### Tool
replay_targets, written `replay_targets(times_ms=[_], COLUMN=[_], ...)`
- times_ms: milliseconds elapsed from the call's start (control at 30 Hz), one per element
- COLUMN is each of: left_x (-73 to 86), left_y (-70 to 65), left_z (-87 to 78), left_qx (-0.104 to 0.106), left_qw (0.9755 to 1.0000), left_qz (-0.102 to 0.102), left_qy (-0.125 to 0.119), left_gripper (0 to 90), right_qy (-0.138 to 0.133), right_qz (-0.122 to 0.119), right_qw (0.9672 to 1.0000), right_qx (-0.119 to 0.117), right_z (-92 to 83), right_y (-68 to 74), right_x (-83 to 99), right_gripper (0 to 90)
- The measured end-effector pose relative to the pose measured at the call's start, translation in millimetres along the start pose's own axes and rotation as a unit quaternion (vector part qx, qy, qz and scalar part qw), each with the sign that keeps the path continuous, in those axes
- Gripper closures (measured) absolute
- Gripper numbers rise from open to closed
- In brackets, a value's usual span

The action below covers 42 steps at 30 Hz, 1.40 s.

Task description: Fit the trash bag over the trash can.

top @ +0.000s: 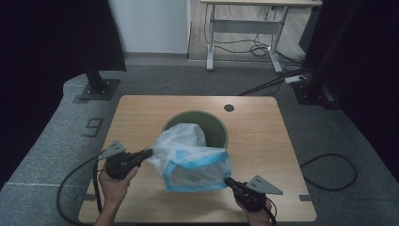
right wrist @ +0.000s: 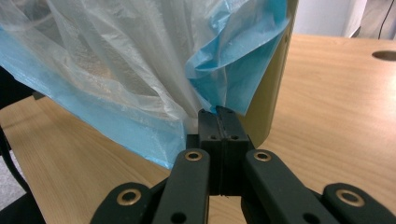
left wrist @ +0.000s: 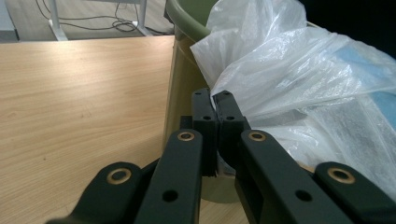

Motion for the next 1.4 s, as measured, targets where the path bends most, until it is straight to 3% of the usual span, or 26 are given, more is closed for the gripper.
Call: replay_targets(times_ms=[167, 267, 400, 500, 567, 767, 967, 1167, 1233, 1333, 1400], left_x=[1.3, -1.7, -10.1, -15.8, -18.7, -29.9, -41.9, -51.8, -54.3, -54.5, -53.1], left_y=[-0.2, -4.4, -11.9, -17.5, -21.7, -32.8, -49.5, -65.7, -71.3, -72.4, -74.1], left_z=[-0.4, -5.0, -11.2, -15.6, -20.3, -35.7, -38.3, -30.4, -22.5, -15.8, -5.4], left_qx=[-0.001, 0.006, 0.026, 0.021, 0.031, 0.025, 0.021, 0.041, 0.048, 0.053, 0.064], left_qw=[1.0, 0.9998, 0.9991, 0.9986, 0.9978, 0.9964, 0.993, 0.989, 0.9872, 0.9864, 0.9845], left_qz=[-0.001, 0.015, 0.033, 0.048, 0.058, 0.08, 0.116, 0.142, 0.152, 0.154, 0.156], left_qy=[-0.001, -0.007, -0.009, -0.001, 0.0, -0.015, -0.011, 0.001, 0.012, 0.026, 0.05], left_gripper=[88.6, 83.7, 69.7, 53.2, 47.4, 31.8, 30.3, 35.4, 36.3, 34.8, 31.7], right_qy=[0.0, -0.007, -0.013, -0.015, -0.016, -0.014, -0.011, -0.01, -0.01, -0.01, -0.009], right_qz=[0.003, 0.009, 0.007, 0.007, 0.006, 0.007, 0.004, 0.004, 0.005, 0.004, 0.004], right_qw=[1.0, 0.9999, 0.9999, 0.9999, 0.9998, 0.9999, 0.9999, 0.9999, 0.9999, 0.9999, 0.9999], right_qx=[0.002, 0.0, 0.003, 0.003, 0.003, 0.004, 0.004, 0.004, 0.004, 0.003, 0.002], right_z=[1.2, -1.2, -5.2, -7.5, -9.2, -11.2, -10.9, -10.4, -10.6, -10.6, -10.6], right_y=[-0.7, -1.3, -2.0, -2.5, -2.4, -4.3, -3.7, -3.0, -3.1, -3.2, -3.0], right_x=[2.3, -1.0, -6.3, -9.0, -10.3, -11.2, -12.3, -12.8, -13.0, -12.9, -12.6], right_gripper=[88.8, 88.8, 88.7, 88.7, 88.7, 88.7, 88.6, 88.5, 88.5, 88.5, 88.6])
Point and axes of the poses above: each handheld gripper's, and its own axes: z roughly forward along the jaws, x roughly out of its underside, y roughly to its left, the point moved 2 cm from there along z, roughly forward along the jaws, and after that the axes turned 2 degrees about z, right-handed, at the moved point
